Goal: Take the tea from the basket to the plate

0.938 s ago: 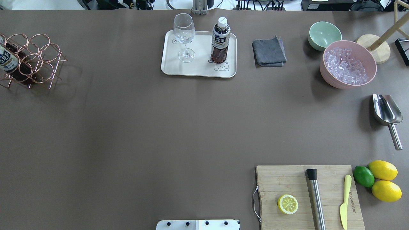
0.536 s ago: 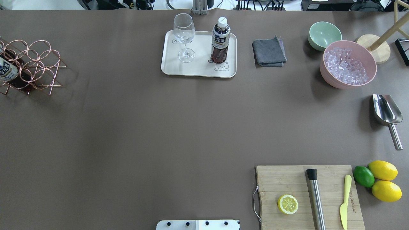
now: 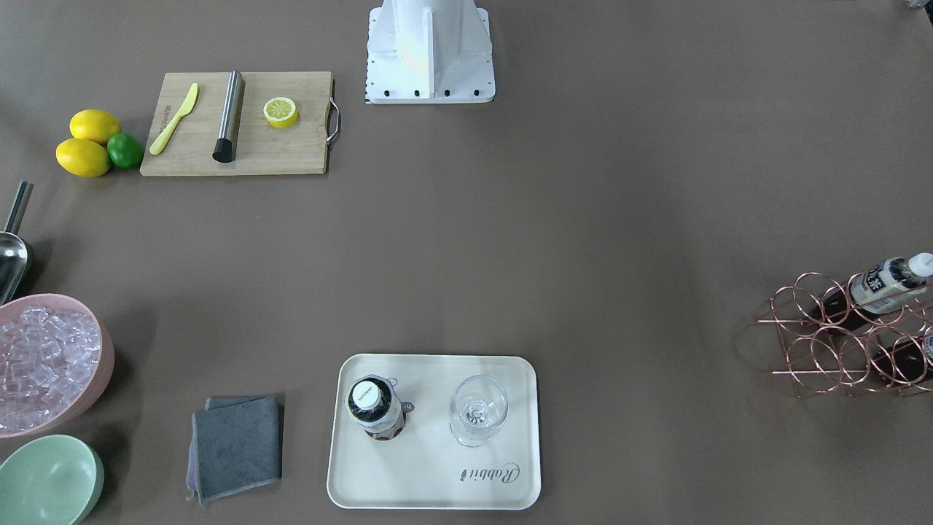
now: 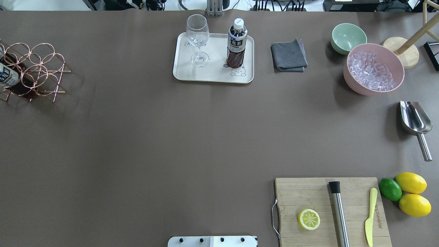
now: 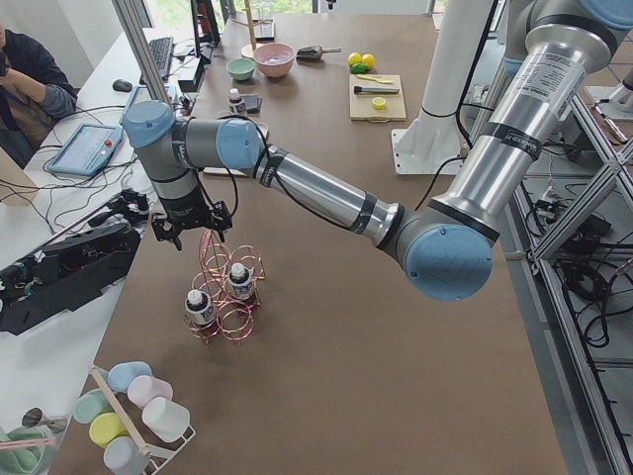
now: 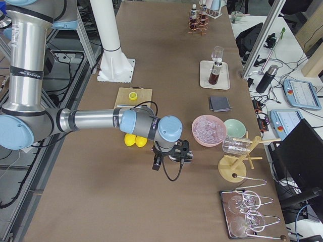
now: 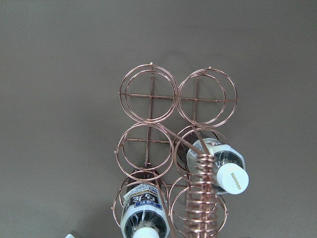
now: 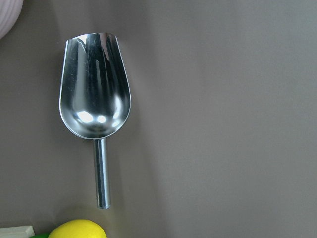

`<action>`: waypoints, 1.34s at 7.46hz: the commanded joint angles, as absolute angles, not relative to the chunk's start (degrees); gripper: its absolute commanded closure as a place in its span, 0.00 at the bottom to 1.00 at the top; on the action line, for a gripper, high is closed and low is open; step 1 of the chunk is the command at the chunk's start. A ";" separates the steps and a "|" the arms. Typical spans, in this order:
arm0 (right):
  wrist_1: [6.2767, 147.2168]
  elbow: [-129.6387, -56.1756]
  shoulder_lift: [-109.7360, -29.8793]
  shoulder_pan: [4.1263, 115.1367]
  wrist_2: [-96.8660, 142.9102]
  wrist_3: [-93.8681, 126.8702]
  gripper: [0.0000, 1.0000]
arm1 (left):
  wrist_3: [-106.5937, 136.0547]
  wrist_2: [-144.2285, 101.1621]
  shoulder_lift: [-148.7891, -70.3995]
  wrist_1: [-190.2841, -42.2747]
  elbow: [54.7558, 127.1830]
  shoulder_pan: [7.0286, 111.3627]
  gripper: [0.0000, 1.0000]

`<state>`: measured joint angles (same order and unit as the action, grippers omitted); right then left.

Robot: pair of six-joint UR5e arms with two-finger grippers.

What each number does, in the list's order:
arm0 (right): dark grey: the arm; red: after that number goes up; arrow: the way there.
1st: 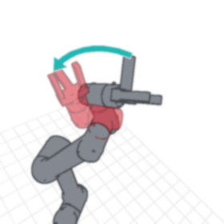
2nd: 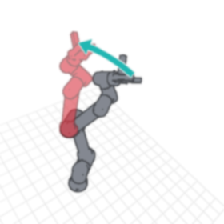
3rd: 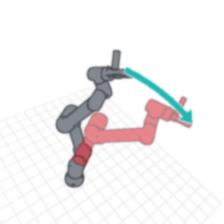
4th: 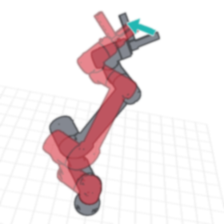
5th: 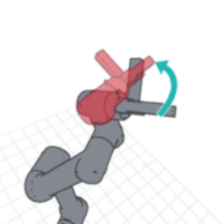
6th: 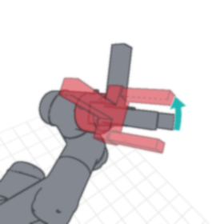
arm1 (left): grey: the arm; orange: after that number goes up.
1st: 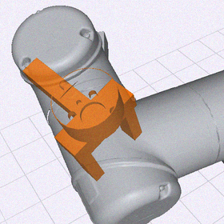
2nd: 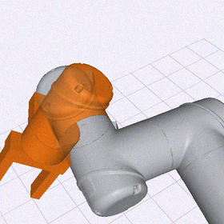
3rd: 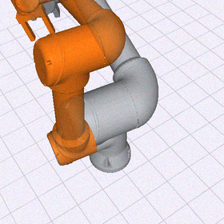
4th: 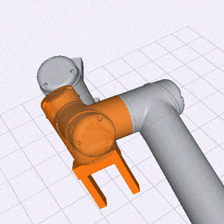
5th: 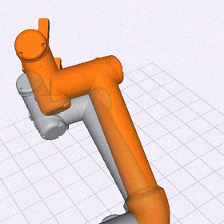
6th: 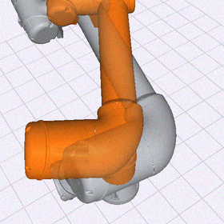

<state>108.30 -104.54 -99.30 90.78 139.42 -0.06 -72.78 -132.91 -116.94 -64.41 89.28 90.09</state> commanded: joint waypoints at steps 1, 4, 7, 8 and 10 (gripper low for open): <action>107.40 -103.63 -99.67 90.97 139.48 0.17 0.00 | -47.50 -133.24 -107.97 -60.47 102.43 91.32 0.02; 106.70 -102.75 -98.97 90.88 139.48 0.18 0.00 | -15.21 -134.91 -100.83 -61.08 108.36 90.88 0.02; 104.77 -102.13 -99.14 90.97 139.39 0.18 0.00 | -9.67 -134.83 -93.09 -77.56 104.95 89.12 0.02; 104.77 -102.04 -99.40 90.88 139.31 0.26 0.00 | -9.58 -134.65 -91.95 -77.08 104.85 89.12 0.02; 104.77 -101.78 -99.40 90.97 139.31 0.18 0.00 | -9.58 -134.47 -91.58 -75.85 104.77 89.03 0.02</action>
